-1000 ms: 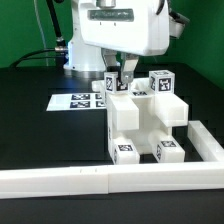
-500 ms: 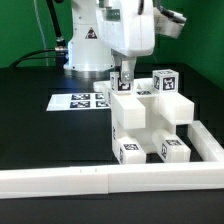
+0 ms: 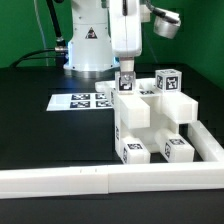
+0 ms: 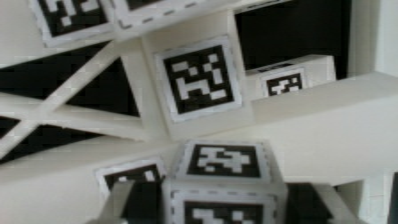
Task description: Assemble chair
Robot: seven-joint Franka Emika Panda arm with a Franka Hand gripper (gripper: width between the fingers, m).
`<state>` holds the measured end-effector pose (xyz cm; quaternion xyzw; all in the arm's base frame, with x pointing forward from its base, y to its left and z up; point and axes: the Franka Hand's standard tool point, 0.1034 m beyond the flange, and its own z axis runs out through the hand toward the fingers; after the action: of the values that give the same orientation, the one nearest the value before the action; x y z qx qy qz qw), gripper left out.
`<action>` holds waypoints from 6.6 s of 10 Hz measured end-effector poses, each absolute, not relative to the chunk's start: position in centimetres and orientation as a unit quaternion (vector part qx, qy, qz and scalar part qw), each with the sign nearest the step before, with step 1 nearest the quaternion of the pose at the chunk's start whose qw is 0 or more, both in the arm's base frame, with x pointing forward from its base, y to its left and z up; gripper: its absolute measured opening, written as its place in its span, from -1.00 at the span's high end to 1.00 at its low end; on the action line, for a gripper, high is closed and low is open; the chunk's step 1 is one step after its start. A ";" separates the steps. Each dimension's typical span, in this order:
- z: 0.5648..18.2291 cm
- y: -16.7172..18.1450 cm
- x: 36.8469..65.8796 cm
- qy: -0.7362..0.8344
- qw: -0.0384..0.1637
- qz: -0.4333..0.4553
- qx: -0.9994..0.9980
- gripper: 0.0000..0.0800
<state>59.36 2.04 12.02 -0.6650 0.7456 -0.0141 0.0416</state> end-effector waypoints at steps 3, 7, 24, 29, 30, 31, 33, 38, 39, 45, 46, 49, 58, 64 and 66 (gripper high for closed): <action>12.0 2.1 59.4 0.729 0.041 -0.015 -0.683 -0.26; 12.0 2.3 59.4 0.609 0.036 -0.022 -0.792 -0.62; 12.1 0.8 59.5 -0.004 -0.007 -0.043 -0.999 -0.62; 12.1 0.7 59.5 -0.002 -0.007 -0.043 -0.999 0.30; 12.1 0.7 59.5 0.014 -0.006 -0.043 -0.999 0.29; 12.1 0.7 59.5 0.017 -0.006 -0.043 -0.999 0.29; 12.0 0.8 59.5 0.097 -0.002 -0.043 -0.994 0.29; 12.0 0.9 59.5 0.256 0.006 -0.043 -0.966 0.29; 12.0 1.0 59.5 0.288 0.009 -0.042 -0.957 0.29; 12.0 1.3 59.5 0.459 0.022 -0.038 -0.887 0.29; 12.0 1.4 59.5 0.492 0.025 -0.037 -0.870 0.29; 12.0 1.6 59.5 0.581 0.032 -0.032 -0.813 0.29; 12.0 2.3 59.5 0.755 0.049 -0.016 -0.654 0.29; 12.4 2.9 59.9 0.631 0.038 -0.025 -0.775 -0.56; 12.3 2.8 59.8 0.586 0.037 -0.027 -0.809 -0.62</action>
Offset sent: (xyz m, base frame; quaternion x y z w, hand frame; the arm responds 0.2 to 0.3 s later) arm 0.0005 -0.0040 0.0002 -0.0014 0.0092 -0.0765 0.9970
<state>59.85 2.79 12.34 -0.8091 0.5859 -0.0268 0.0368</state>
